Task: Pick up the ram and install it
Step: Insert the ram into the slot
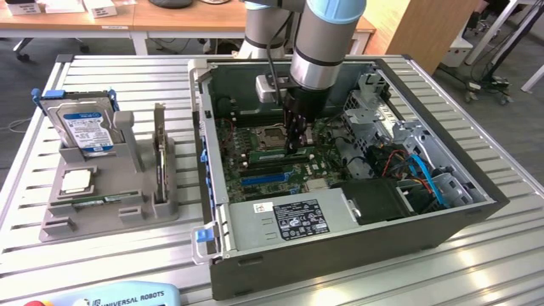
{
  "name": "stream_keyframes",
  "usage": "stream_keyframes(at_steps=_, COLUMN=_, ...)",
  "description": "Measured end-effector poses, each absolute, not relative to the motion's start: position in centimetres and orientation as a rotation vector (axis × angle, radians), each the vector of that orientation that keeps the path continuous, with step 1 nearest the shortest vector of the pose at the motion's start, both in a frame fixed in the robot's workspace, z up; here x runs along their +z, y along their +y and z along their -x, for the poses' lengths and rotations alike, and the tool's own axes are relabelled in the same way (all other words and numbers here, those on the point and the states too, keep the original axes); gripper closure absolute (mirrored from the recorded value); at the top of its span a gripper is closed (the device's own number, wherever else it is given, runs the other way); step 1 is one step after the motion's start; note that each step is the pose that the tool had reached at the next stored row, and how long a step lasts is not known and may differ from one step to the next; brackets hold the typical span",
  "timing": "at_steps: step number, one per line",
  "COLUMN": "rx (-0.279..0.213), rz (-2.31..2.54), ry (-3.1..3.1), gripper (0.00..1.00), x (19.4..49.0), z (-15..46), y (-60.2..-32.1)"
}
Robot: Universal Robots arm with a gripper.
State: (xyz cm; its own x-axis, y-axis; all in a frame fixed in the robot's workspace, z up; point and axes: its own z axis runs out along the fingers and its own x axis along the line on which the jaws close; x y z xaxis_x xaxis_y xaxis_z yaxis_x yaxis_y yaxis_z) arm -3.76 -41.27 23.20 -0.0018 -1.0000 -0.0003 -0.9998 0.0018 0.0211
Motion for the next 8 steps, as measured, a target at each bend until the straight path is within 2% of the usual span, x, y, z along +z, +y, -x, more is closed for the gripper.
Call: stream_keyframes(at_steps=8, rx=-0.024, rz=-2.209, ry=-2.213, gripper=0.89, x=23.12, z=3.74, y=-41.28)
